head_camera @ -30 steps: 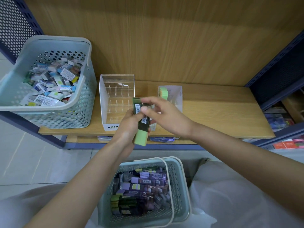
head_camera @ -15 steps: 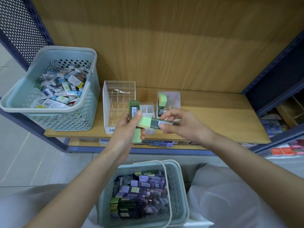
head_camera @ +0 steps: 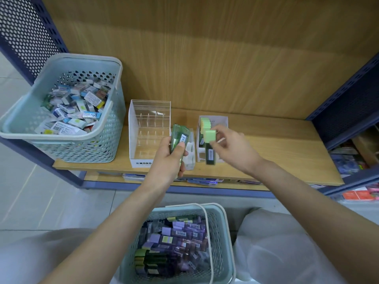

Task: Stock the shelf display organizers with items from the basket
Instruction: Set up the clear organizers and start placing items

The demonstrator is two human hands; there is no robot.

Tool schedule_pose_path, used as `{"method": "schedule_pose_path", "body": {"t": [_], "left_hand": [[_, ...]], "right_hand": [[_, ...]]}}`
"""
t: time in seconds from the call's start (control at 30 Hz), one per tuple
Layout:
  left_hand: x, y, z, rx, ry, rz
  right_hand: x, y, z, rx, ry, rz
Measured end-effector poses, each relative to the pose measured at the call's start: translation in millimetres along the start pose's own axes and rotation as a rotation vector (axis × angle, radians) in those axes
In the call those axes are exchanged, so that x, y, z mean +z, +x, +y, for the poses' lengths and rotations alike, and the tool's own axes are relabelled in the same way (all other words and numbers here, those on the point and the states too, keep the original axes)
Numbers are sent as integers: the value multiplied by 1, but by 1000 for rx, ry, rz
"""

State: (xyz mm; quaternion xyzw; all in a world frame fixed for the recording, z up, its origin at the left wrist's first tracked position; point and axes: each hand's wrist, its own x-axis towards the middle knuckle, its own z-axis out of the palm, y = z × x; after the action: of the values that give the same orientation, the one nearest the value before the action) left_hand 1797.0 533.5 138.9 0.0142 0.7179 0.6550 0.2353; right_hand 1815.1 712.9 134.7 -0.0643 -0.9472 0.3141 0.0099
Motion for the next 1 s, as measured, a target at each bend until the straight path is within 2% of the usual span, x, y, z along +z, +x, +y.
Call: {"method": "schedule_pose_path", "body": {"t": [0.07,0.2,0.67,0.87,1.0], "left_hand": [[2,3,2,10,6,7],[6,9,4,14,-14,24],[0,17,2,-21,-10,32],[-1,18,1,-28,-22,29],[-1,18,0,-21,-23,27]], "right_hand": [[-2,17,19,55,-94,83],[2,40,41,101,-28,174],[38,73,60,138,-139,21],[40,74,60,92,-91,72],[42,76,60,22,-186,122]]}}
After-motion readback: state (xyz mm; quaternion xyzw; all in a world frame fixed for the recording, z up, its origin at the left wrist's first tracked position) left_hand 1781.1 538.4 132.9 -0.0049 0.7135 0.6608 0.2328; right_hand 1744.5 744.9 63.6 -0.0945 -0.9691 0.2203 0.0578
